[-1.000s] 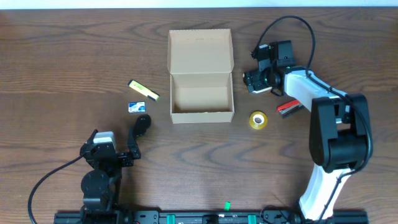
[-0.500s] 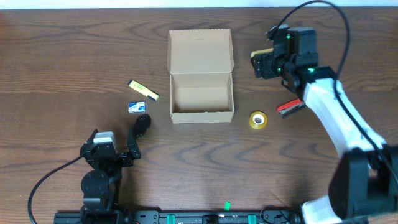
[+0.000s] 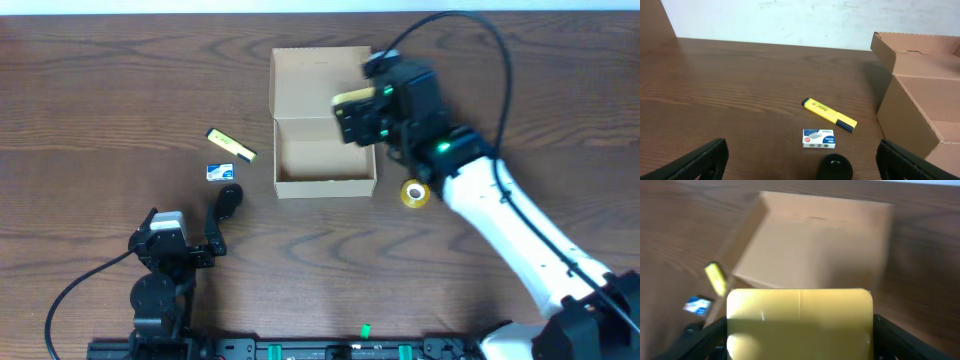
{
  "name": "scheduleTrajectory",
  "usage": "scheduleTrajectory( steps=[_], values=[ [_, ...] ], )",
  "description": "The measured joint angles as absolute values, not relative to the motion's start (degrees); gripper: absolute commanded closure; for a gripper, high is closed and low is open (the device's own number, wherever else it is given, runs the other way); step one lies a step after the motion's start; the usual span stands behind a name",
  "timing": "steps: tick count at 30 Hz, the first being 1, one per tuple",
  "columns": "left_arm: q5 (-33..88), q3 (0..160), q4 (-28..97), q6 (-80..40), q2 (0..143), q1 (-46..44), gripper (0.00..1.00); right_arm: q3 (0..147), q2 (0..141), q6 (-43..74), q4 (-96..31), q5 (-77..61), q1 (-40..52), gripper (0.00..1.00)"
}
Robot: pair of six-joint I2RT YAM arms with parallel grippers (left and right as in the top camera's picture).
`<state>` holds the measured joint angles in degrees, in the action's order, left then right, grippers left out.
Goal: Pack container
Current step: 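Carry the sticky-note pad into the box with the right gripper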
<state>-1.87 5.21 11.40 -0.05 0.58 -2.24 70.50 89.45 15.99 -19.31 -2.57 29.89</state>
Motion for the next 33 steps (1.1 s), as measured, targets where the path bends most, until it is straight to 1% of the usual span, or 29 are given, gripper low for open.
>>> scheduleTrajectory(
  steps=[5, 10, 17, 33],
  values=[
    [-1.9, 5.2, 11.4, -0.1, 0.6, -2.2, 0.05, 70.5, 93.3, 21.4, -15.5, 3.0, 39.4, 0.62],
    [-1.9, 5.2, 11.4, -0.1, 0.6, -2.2, 0.05, 70.5, 100.4, 25.6, -12.3, 6.5, 43.5, 0.61],
    [-1.9, 5.2, 11.4, -0.1, 0.6, -2.2, 0.05, 70.5, 106.3, 28.3, -11.3, 10.1, 44.3, 0.61],
    [-1.9, 5.2, 11.4, -0.1, 0.6, -2.2, 0.05, 70.8, 109.3, 33.2, -10.8, 12.3, 44.5, 0.61]
  ],
)
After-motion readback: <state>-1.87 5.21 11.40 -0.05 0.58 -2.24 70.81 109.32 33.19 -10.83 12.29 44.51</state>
